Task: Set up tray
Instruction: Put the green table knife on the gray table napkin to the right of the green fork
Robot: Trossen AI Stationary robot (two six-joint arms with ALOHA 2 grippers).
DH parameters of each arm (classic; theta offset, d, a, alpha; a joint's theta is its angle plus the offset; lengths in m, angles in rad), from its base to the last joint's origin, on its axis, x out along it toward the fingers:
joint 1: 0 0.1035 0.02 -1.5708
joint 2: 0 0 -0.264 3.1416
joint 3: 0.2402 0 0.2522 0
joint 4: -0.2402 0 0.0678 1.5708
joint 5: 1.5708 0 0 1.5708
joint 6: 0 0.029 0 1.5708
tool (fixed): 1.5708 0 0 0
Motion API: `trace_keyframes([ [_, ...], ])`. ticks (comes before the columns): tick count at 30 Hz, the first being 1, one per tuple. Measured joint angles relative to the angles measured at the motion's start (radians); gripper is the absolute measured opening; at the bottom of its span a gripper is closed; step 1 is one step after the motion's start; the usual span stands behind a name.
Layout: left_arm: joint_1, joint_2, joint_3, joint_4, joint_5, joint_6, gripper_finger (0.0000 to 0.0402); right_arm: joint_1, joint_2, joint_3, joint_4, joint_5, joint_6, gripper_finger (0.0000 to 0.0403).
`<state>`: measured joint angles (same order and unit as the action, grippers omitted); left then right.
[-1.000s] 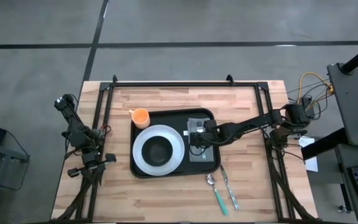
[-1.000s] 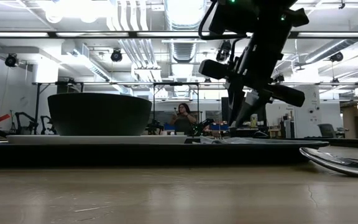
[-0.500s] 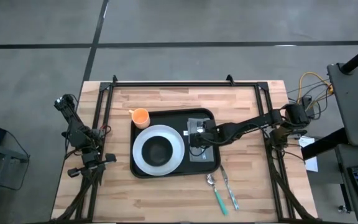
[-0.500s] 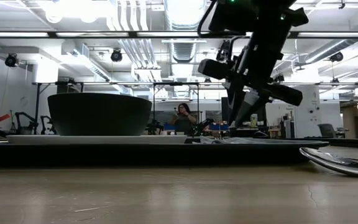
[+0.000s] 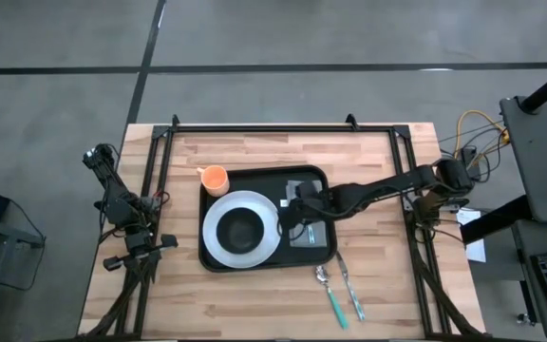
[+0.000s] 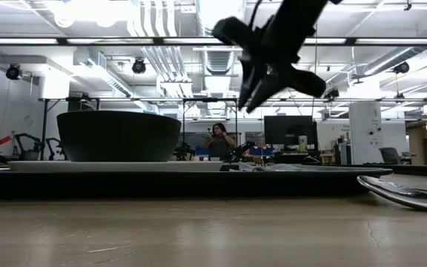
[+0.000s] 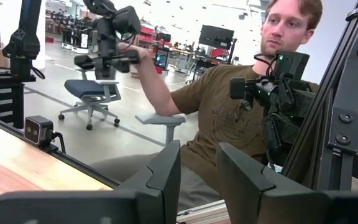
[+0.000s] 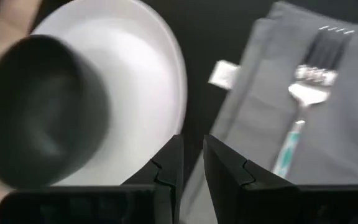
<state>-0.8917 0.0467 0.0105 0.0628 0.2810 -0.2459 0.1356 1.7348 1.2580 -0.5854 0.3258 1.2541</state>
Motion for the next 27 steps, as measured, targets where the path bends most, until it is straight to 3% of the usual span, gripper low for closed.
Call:
trace_keyframes([
  [8,0.0,0.0,0.0,0.0,0.0,0.0,0.0085,0.055,0.0,0.069,-0.002,-0.038,0.022,0.0054],
  [15,0.0,0.0,0.0,0.0,0.0,0.0,0.0085,0.171,0.0,0.074,-0.032,-0.037,0.198,0.0054],
  [22,0.0,0.0,0.0,0.0,0.0,0.0,0.0085,0.272,0.0,0.073,-0.223,-0.008,0.418,0.0054],
  [27,0.0,0.0,0.0,0.0,0.0,0.0,0.0085,0.333,0.0,0.06,-0.251,-0.009,0.511,0.0054],
])
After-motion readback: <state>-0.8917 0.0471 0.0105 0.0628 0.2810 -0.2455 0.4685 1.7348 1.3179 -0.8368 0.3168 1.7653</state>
